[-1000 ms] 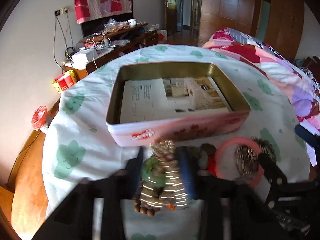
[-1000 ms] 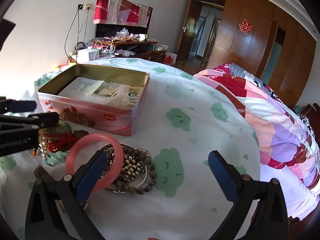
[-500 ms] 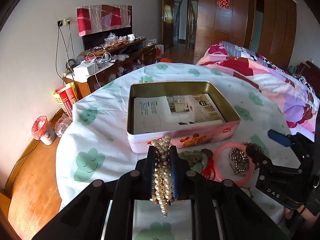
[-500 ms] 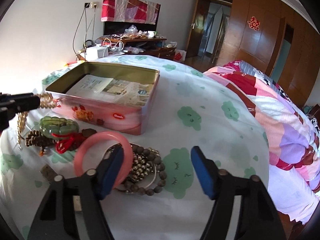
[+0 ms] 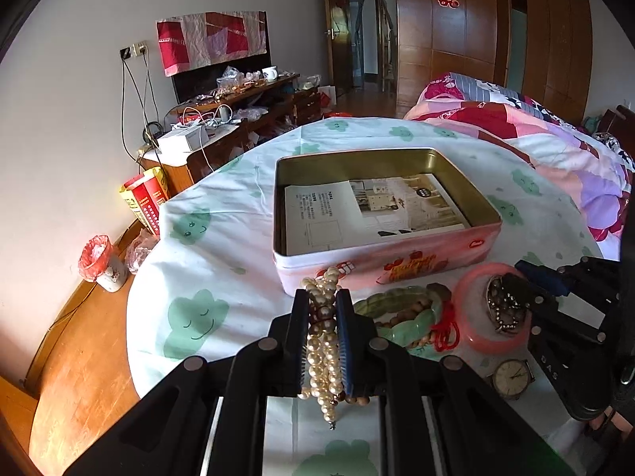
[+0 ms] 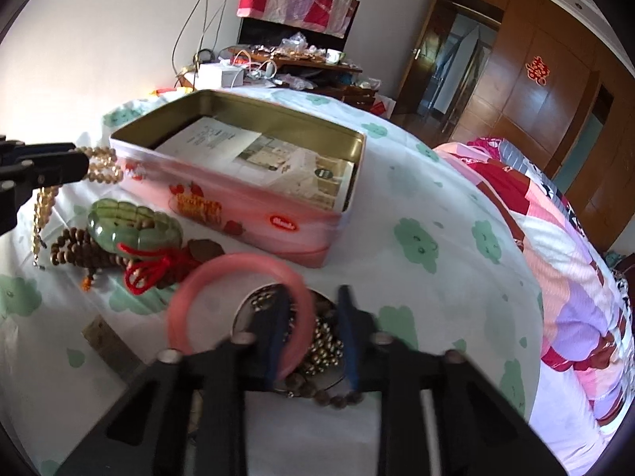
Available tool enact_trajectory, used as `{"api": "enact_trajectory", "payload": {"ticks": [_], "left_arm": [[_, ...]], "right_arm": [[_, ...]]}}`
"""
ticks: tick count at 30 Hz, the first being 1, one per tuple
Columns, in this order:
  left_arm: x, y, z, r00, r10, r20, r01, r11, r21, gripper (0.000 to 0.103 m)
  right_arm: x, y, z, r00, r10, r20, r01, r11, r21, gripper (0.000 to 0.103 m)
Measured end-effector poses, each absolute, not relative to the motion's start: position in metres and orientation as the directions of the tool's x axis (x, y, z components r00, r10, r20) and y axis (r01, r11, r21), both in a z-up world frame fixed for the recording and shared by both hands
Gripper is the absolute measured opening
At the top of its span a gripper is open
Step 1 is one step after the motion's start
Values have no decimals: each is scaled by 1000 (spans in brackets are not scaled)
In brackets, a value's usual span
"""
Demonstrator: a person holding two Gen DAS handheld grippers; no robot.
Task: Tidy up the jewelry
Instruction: 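Grasp the pink bangle with the right tool while the left tool holds the pearls, then lower pearls and pink bangle into the tin and open both tools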
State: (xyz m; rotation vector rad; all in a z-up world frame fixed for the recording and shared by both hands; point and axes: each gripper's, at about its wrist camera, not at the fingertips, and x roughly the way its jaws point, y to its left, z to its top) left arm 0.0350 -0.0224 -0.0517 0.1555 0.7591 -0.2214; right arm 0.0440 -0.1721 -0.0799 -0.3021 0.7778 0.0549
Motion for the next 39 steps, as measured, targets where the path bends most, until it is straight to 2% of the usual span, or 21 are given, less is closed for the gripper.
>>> {"api": "enact_trajectory", "payload": {"ticks": [19, 25, 39], "left_arm": [[45, -17, -28, 736, -136, -663, 239, 969, 67, 13], [61, -24, -17, 733, -157, -662, 259, 964, 58, 13], [100, -47, -9, 731, -136, -669, 285, 951, 119, 13]], "right_arm": [[36, -175, -33, 799, -12, -601, -152, 963, -221, 12], [55, -179, -17, 812, -5, -584, -148, 966, -214, 12], [96, -184, -3, 815, 14, -579, -158, 967, -199, 12]]}}
